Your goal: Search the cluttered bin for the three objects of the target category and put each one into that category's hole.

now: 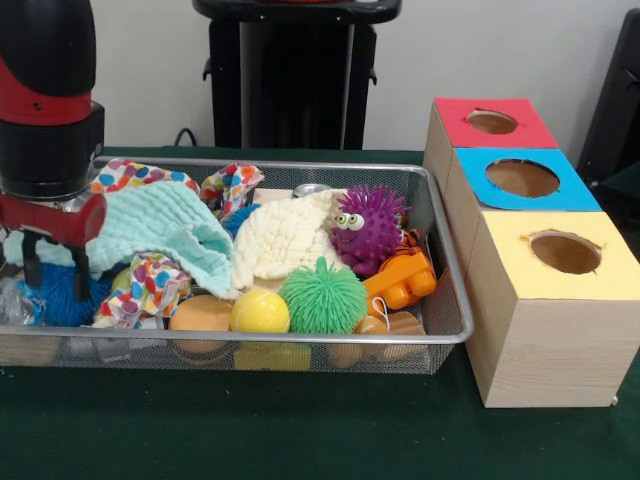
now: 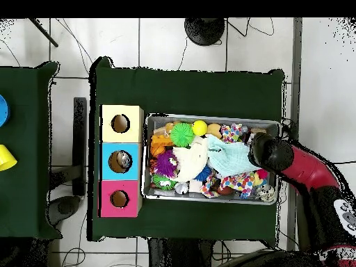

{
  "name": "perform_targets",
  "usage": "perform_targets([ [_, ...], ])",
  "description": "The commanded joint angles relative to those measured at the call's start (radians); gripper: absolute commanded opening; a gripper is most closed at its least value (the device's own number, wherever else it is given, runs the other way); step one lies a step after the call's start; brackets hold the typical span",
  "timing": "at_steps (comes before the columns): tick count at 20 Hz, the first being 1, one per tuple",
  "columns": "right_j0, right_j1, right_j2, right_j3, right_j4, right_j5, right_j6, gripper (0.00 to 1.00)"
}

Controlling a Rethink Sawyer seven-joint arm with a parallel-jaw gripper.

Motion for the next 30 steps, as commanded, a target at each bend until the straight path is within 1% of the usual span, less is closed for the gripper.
perform_targets([
  [1, -0.045, -0.009, 0.040, 0.145, 0.037, -0.065, 0.185, 1.00],
  [5, -0.062, -0.027, 0.055, 0.197, 0.053, -0.089, 0.196, 1.00],
  [6, -0.071, -0.043, 0.058, 0.239, 0.047, -0.112, 0.200, 1.00],
  [9, -0.075, -0.053, 0.054, 0.261, 0.057, -0.120, 0.210, 1.00],
  [15, -0.083, -0.103, 0.047, 0.339, 0.080, -0.134, 0.228, 1.00],
  [20, -0.094, -0.103, 0.062, 0.348, 0.098, -0.121, 0.212, 1.00],
  [24, -0.097, -0.103, 0.076, 0.337, 0.140, -0.041, 0.192, 1.00],
  [26, -0.106, -0.099, 0.086, 0.334, 0.158, -0.015, 0.178, 1.00],
  [30, -0.105, -0.087, 0.083, 0.307, 0.178, 0.030, 0.146, 1.00],
])
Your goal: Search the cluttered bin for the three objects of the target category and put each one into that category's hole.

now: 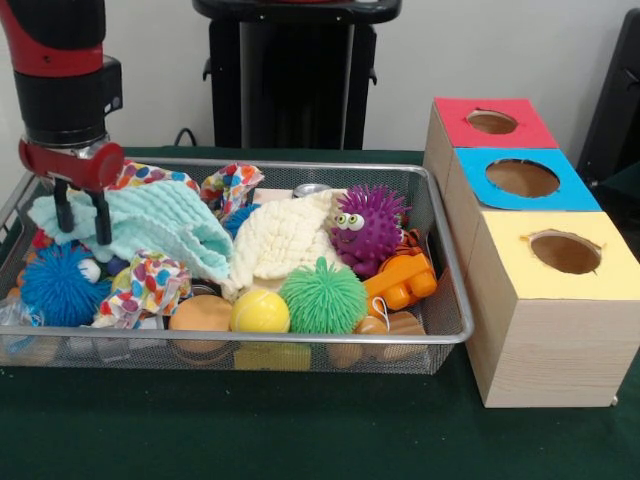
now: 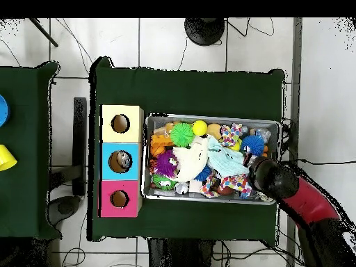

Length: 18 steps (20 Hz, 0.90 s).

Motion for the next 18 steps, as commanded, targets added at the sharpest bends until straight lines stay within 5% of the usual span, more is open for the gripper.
perform_targets([
  [1, -0.012, 0.014, 0.079, 0.028, 0.072, 0.144, 0.139, 1.00],
  [18, 0.043, 0.001, 0.043, -0.073, 0.079, 0.309, 0.104, 1.00],
])
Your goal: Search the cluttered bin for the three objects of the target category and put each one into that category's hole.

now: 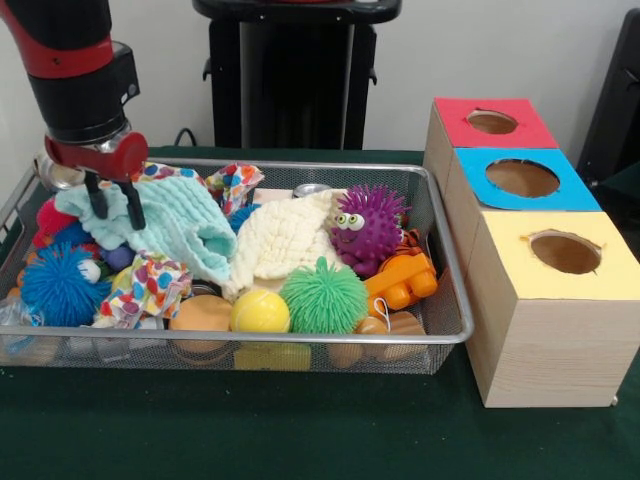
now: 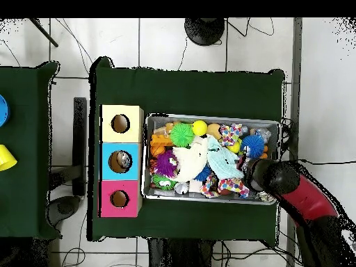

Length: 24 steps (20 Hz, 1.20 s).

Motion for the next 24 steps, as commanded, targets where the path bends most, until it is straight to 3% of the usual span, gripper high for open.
perform_targets([
  [1, 0.017, 0.007, 0.052, -0.060, 0.030, 0.110, 0.095, 1.00],
  [9, 0.025, -0.004, 0.073, -0.042, 0.003, 0.062, 0.068, 1.00],
  [24, 0.080, -0.008, 0.034, -0.134, -0.015, 0.137, 0.051, 1.00],
])
